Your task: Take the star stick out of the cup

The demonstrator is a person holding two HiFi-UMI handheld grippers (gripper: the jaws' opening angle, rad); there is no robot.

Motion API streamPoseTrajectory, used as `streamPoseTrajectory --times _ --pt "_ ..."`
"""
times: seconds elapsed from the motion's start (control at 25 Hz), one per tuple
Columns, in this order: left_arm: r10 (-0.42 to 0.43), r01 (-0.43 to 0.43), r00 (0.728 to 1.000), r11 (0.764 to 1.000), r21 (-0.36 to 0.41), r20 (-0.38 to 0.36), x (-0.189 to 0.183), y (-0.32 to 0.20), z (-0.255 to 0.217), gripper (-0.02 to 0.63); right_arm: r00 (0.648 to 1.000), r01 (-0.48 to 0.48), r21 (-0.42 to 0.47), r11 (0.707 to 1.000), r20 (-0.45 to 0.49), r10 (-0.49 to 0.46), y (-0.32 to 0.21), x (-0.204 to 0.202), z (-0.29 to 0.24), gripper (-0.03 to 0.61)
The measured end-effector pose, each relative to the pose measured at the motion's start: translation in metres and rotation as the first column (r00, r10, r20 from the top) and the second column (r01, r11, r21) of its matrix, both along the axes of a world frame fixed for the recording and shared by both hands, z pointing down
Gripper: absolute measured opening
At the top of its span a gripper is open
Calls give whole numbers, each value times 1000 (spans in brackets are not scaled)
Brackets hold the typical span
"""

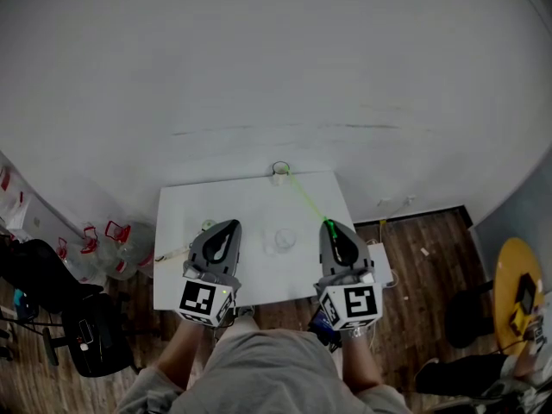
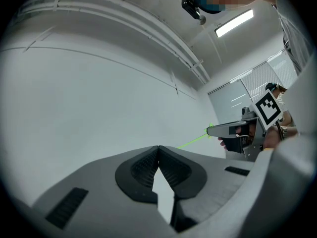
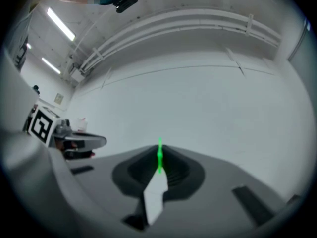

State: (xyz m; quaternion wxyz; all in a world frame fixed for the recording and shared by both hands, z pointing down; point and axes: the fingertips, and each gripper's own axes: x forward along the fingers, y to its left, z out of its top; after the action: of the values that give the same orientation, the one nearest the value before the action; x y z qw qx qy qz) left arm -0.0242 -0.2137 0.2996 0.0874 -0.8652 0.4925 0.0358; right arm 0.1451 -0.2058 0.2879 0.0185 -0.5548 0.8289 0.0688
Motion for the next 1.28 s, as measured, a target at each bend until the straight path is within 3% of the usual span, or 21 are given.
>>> streamPoseTrajectory --times 1.28 --pt "29 -29 1000 999 -29 3 16 -1 13 32 1000 2 -16 1000 -9 -2 -5 6 11 46"
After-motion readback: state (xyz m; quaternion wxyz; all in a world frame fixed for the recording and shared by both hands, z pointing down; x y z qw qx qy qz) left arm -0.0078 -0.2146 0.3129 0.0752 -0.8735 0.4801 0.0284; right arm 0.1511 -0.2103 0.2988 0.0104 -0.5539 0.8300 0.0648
